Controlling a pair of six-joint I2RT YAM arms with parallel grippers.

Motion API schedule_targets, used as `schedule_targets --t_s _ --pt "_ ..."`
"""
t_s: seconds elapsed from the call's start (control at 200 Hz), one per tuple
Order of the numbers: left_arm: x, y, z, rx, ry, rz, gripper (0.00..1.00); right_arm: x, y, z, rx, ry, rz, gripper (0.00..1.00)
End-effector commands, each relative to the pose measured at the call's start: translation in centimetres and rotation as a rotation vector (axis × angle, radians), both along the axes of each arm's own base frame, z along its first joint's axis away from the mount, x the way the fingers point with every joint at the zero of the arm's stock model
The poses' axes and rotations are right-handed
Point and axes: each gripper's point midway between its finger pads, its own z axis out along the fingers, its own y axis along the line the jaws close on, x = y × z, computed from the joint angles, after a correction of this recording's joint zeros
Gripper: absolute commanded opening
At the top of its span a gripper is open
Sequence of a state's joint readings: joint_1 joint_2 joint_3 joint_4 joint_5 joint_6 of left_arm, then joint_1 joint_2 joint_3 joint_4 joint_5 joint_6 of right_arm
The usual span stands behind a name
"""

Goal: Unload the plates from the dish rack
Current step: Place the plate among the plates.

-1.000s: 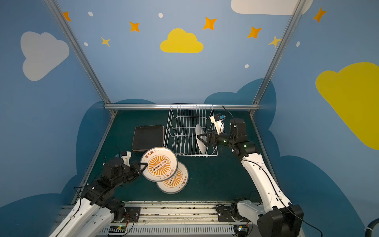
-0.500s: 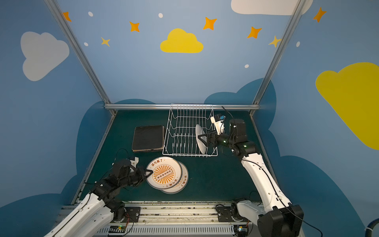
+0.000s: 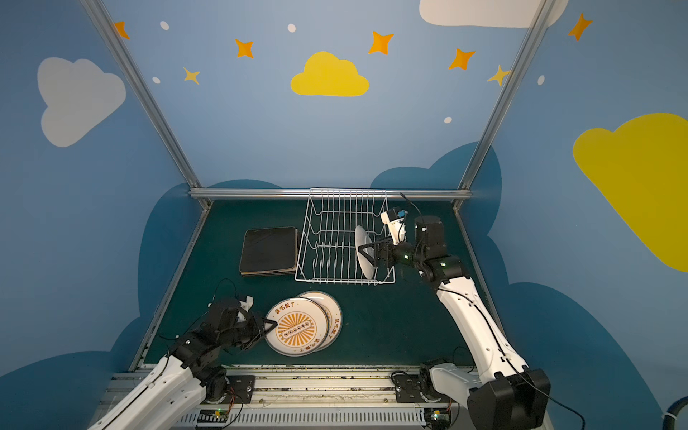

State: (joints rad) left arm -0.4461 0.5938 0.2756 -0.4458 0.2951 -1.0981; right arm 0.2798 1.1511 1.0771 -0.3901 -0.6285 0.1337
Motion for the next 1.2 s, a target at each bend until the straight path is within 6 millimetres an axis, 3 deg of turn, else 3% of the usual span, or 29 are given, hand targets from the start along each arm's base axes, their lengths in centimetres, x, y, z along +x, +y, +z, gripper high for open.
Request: schedule_targets --t_s 0.0,0.23,0.39,0.491,0.941,1.036,1.196 --pt "1.1 -1.5 1.9 -0.048 -0.078 -0.068 0.03 -0.1 0.1 0.7 0.000 -0.019 0.004 0.88" --pt "2.3 -2.0 1.8 -0.033 -0.096 -0.090 0.05 -0.3 0.0 0.4 0.000 -0.017 0.000 0.88" --pt "2.7 -1.9 1.2 -0.012 -0.081 -0.078 0.12 -0.4 0.0 0.2 -0.003 -0.017 0.000 0.88" --pt "2.9 -1.9 1.1 -0.003 -0.077 -0.073 0.23 -0.3 0.0 0.2 -0.006 -0.020 0.002 0.88" --pt "3.5 -1.8 0.8 0.026 -0.050 -0.061 0.91 0.0 0.2 0.4 -0.003 -0.001 0.007 0.88" --pt "4.0 -2.1 1.2 0.029 -0.050 -0.071 0.99 0.1 0.3 0.5 0.003 0.003 0.004 0.88" --pt "4.9 -2.2 2.5 0.048 -0.090 -0.071 0.99 0.1 0.1 0.4 -0.004 0.006 -0.004 0.88"
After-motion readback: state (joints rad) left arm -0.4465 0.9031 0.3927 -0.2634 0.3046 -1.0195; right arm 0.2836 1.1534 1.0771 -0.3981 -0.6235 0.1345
